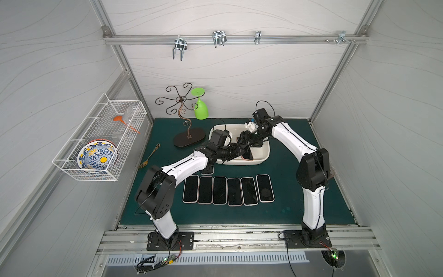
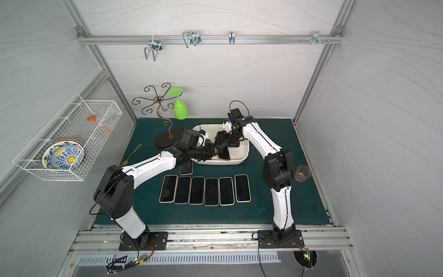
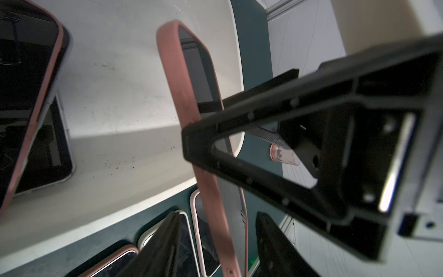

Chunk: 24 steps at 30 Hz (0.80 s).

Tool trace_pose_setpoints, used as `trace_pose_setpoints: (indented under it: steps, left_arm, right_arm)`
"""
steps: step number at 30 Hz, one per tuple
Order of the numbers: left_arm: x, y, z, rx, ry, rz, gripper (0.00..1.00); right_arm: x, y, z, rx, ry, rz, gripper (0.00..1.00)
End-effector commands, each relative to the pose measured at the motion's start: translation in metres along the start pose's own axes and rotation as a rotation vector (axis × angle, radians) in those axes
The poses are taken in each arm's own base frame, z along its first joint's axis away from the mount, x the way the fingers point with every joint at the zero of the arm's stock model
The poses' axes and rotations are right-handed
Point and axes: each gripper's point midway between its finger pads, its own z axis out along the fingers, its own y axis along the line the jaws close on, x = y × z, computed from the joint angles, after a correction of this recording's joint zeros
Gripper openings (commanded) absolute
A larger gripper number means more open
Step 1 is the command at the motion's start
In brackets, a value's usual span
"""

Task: Take the phone out of the storage box
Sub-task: Pick up the phone from the storage box.

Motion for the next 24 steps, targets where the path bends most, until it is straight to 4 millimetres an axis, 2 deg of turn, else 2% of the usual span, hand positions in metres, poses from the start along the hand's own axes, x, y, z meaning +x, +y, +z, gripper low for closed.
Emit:
trace_pose_setpoints:
  steps: [1, 4, 10, 18, 24]
  left_arm:
    - [-0.0224, -0.0285, 0.0003, 0.076, -0.073, -0.013, 0.47]
    - [-0.0236, -0.0296, 0.0014, 0.087, -0.083, -0.037, 0.36]
    - [-0.0227, -0.0332, 0.0032, 0.099, -0.087, -0.059, 0.24]
    - [-0.0203, -0.0346, 0.0071, 0.099, -0.077, -0.059, 0.16]
    - [-0.0197, -0.0321, 0.0086, 0.099, -0.082, -0.069, 0.05]
  right_arm:
    - [-0.0025, 0.0262, -0.0252, -0.066, -0.054, -0.023, 0.16]
    - [-0.0012, 0.0256, -0.0243, -0.067, -0.053, -0.016, 0.16]
    - [-0.0002, 0.0246, -0.0228, -0.068, -0.053, -0.008, 0.16]
    - [0.0012, 0.0294, -0.0209, -0.105, -0.048, 0.004, 0.15]
    - [0.0033, 0.0344, -0.0208, -0.134, -0.041, -0.001, 0.17]
